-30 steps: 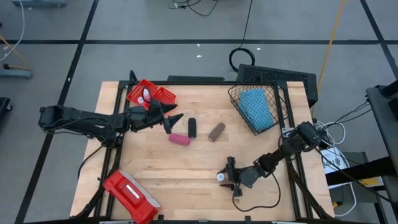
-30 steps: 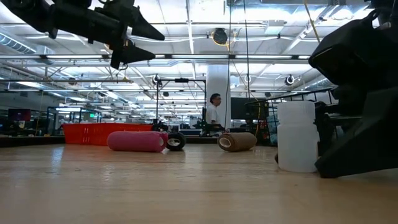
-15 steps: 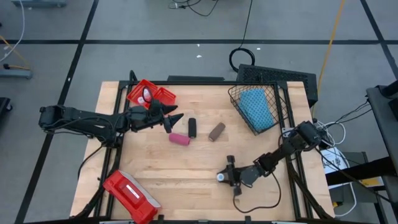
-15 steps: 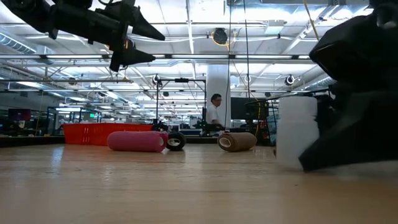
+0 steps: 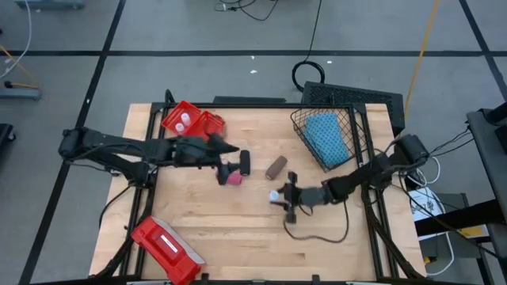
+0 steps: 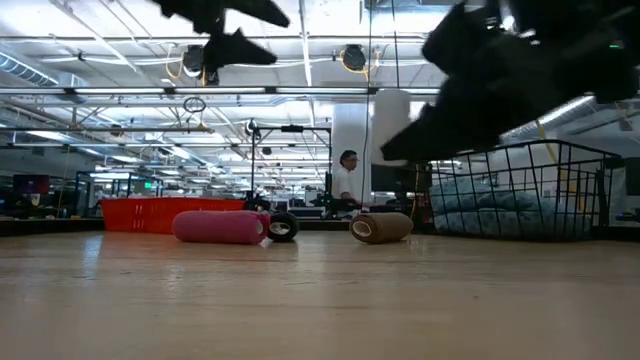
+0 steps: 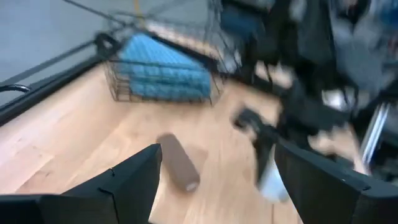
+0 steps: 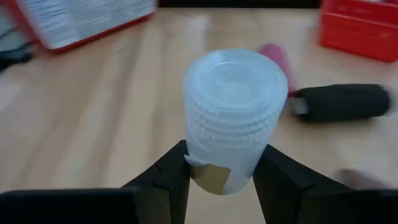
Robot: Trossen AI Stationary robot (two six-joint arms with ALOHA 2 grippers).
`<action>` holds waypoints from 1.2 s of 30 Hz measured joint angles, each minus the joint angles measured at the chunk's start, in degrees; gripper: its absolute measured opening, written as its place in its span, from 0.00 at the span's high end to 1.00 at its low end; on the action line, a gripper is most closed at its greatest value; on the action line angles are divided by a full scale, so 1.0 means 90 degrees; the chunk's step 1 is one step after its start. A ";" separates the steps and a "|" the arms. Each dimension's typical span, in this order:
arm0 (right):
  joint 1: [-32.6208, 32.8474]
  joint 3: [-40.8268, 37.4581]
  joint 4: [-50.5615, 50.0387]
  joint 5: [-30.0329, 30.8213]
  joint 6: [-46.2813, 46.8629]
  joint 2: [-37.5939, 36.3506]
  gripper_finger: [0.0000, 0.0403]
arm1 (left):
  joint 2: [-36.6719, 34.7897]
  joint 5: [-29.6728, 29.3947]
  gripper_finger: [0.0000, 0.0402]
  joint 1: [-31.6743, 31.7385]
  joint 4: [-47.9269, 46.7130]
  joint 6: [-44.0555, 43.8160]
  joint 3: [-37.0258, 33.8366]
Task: Pick & place medical supplies in basket/bin
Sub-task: Put the transparent pill bottle into the left red bin
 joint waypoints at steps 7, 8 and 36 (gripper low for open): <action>-0.0827 0.0216 -0.0547 -0.0350 -0.0026 -0.0211 0.67 | 0.1938 0.0152 0.20 -0.0438 -0.1673 0.1425 0.2110; -0.0875 0.0218 -0.0615 -0.0459 -0.0048 -0.0214 0.67 | 0.2214 0.0252 0.20 -0.0492 -0.1662 0.1689 0.2347; -0.0875 0.0213 -0.0563 -0.0791 -0.0380 -0.0214 0.67 | 0.4012 0.1223 0.35 -0.0324 -0.1868 0.2051 0.3333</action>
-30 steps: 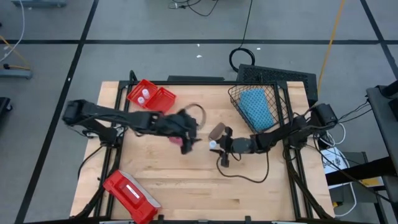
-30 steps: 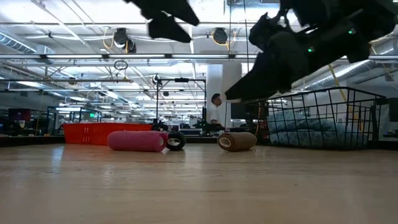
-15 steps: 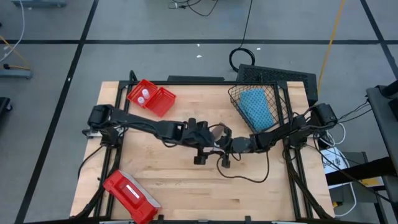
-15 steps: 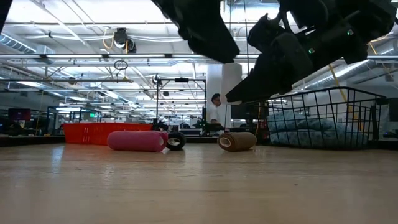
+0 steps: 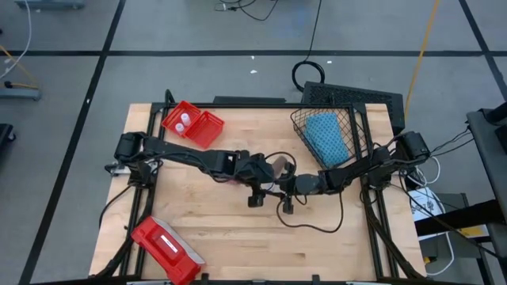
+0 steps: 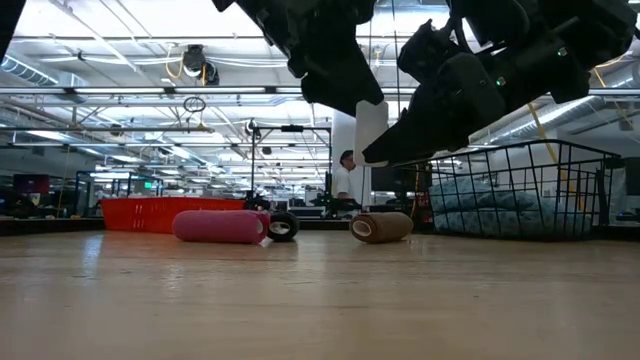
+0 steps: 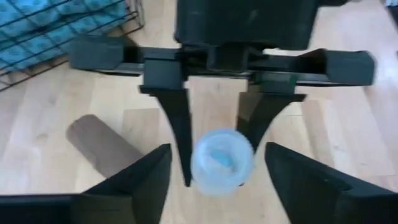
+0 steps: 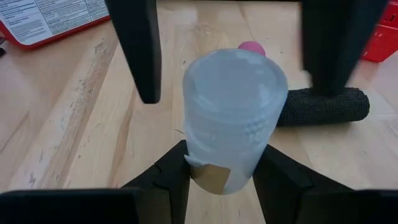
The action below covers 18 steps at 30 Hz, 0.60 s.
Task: Pick & place medical supplies in basket/bin
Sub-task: Put the transparent pill bottle into the left red bin
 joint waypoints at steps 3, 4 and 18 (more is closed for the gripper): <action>0.0000 0.0000 0.0020 -0.0002 -0.0004 0.0000 0.67 | 0.0036 0.0081 0.45 0.0000 0.0021 -0.0133 -0.0002; 0.0000 0.0000 0.0030 0.0000 -0.0018 0.0000 0.67 | 0.0038 0.0083 0.47 0.0000 0.0012 -0.0135 -0.0002; -0.0002 -0.0005 -0.0007 0.0017 0.0002 -0.0002 0.67 | 0.0195 -0.0136 0.65 -0.0013 0.0159 0.0024 -0.0012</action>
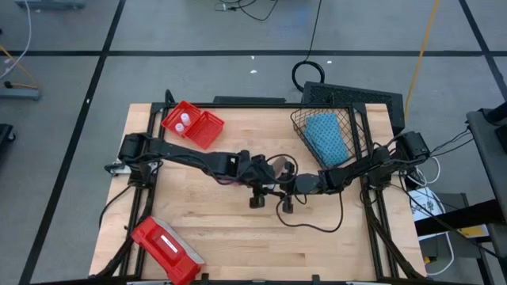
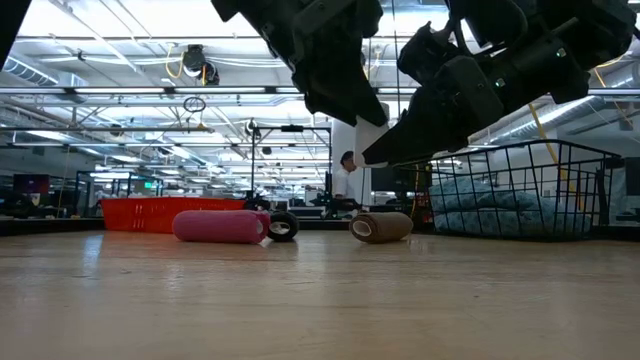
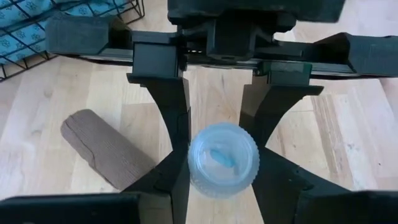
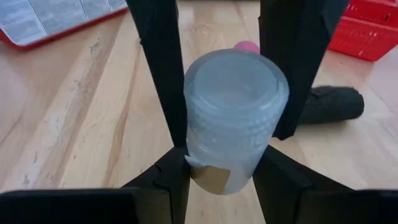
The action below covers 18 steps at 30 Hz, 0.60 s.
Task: Pick & place medical supplies in basket/bin
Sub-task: Put the transparent pill bottle into the left red bin
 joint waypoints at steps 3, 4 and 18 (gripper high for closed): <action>0.0002 0.0009 0.0062 0.0003 -0.0004 -0.0019 0.63 | -0.0116 -0.0073 0.65 -0.0006 -0.0060 0.0004 0.0004; 0.0002 0.0017 0.0088 0.0014 -0.0015 -0.0017 0.60 | -0.0178 -0.0189 0.65 -0.0010 -0.0210 0.0033 0.0036; 0.0012 -0.0019 -0.0445 -0.0035 0.0379 -0.0001 0.40 | -0.2868 -0.2298 0.65 0.0675 -0.1840 0.0020 -0.0347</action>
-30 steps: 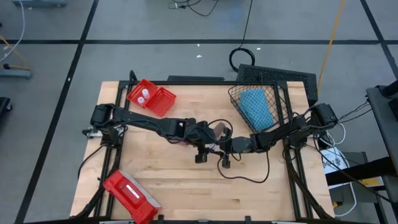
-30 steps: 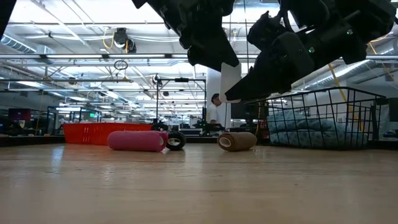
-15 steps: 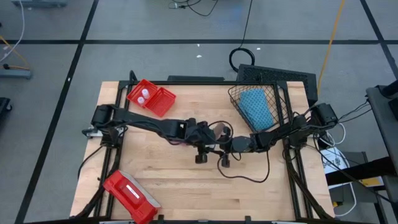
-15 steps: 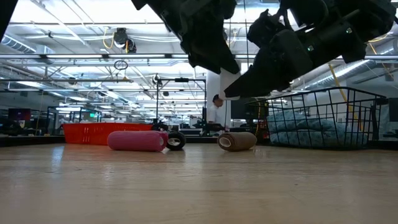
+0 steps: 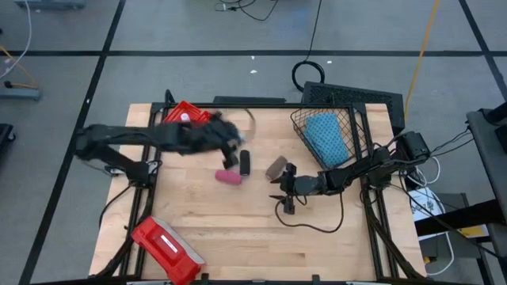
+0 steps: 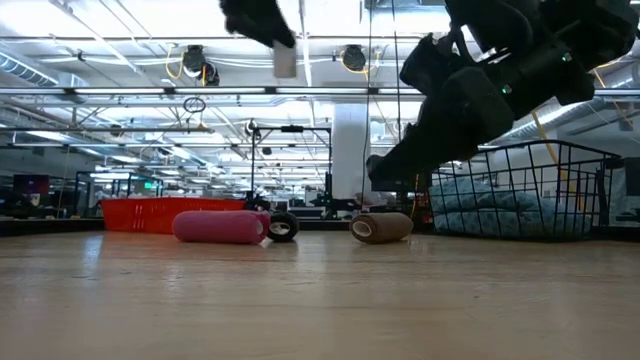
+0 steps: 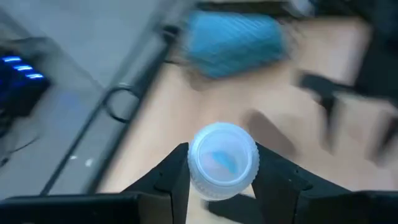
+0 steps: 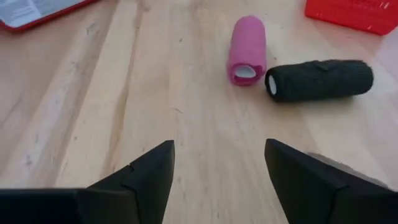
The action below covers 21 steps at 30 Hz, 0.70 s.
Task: Pick & place medical supplies in basket/bin
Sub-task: Put the transparent pill bottle into the left red bin
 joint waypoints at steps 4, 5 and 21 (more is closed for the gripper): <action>-0.0058 0.0005 0.0034 0.0013 -0.0216 -0.0001 0.42 | -0.1144 -0.0350 0.65 0.0795 0.0012 -0.0383 -0.0897; -0.0075 0.0005 0.0063 0.0015 -0.0286 -0.0001 0.42 | -0.1439 -0.0453 0.65 0.1045 0.0054 -0.0512 -0.1160; -0.0426 0.0007 0.0000 0.0005 -0.0353 -0.0001 0.44 | -0.3456 -0.0483 0.65 0.4881 0.0953 -0.2471 -0.4606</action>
